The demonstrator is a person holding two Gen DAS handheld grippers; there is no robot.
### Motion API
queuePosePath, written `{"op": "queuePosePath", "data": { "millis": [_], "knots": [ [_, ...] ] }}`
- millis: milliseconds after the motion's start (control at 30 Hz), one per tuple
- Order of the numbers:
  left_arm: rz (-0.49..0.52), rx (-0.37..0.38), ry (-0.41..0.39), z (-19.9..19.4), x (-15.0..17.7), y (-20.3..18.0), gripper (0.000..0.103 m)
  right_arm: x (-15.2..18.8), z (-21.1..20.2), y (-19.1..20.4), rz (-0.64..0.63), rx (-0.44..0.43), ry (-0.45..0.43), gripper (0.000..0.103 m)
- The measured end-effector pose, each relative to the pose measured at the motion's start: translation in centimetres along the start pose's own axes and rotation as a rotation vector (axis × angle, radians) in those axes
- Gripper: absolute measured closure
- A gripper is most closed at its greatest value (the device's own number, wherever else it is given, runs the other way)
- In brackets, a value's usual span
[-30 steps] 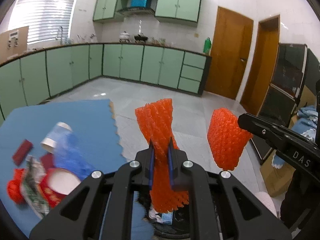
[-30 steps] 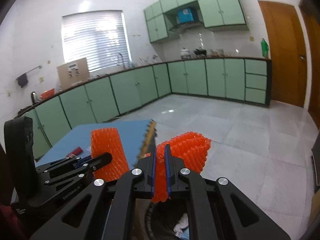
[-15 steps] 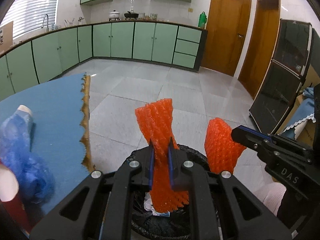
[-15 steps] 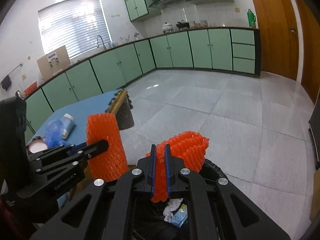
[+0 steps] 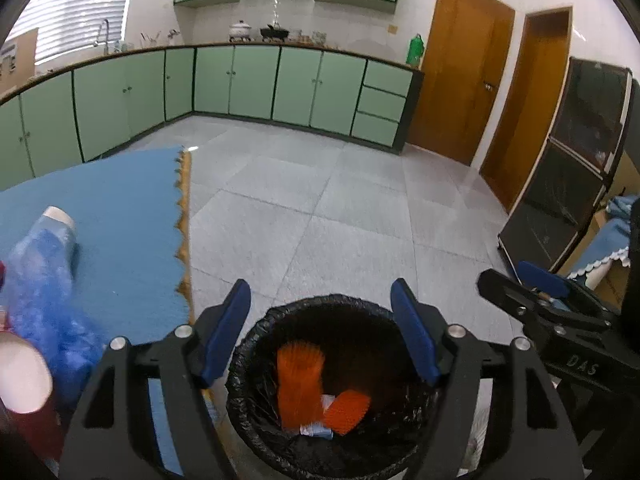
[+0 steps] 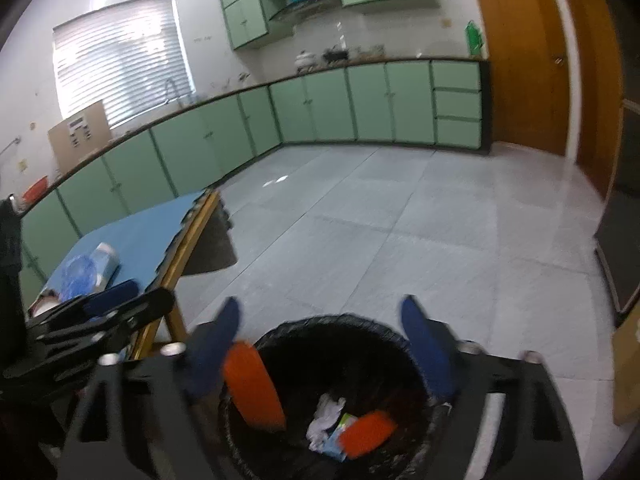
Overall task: Collect trash
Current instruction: 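Carry both orange nets over the black bin and open both grippers, then move both tools back to the table and grasp the red paper cup with the right gripper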
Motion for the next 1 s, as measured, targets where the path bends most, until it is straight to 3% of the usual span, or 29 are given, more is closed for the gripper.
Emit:
{"op": "queuePosePath", "data": {
  "millis": [200, 433, 733, 1000],
  "knots": [
    [-0.015, 0.010, -0.047, -2.6, -1.9, 0.6, 0.033, -2.0, -2.1, 0.2, 0.017, 0.014, -0.051, 0.009],
    [-0.005, -0.040, -0.134, -8.0, -4.8, 2.8, 0.031, -3.6, -4.2, 4.0, 0.003, -0.046, -0.091, 0.006],
    [-0.003, -0.243, -0.217, -16.4, -5.4, 10.0, 0.030, -3.3, -5.0, 11.1, -0.003, -0.164, -0.099, 0.006],
    [-0.046, -0.402, -0.205, -20.8, -4.3, 16.4, 0.030, -1.2, -4.3, 18.1, -0.051, -0.266, -0.068, 0.006]
  ]
}}
Point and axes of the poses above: each gripper's, at about its wrist camera, not at the fingertips, and z roughly the way its jaws point, y to its left, x to its underside, the point moved 9 cm from there along z, roughly the way its jaws point, and after that the axes turned 14 degrees about -y, right-handed, at the moved point
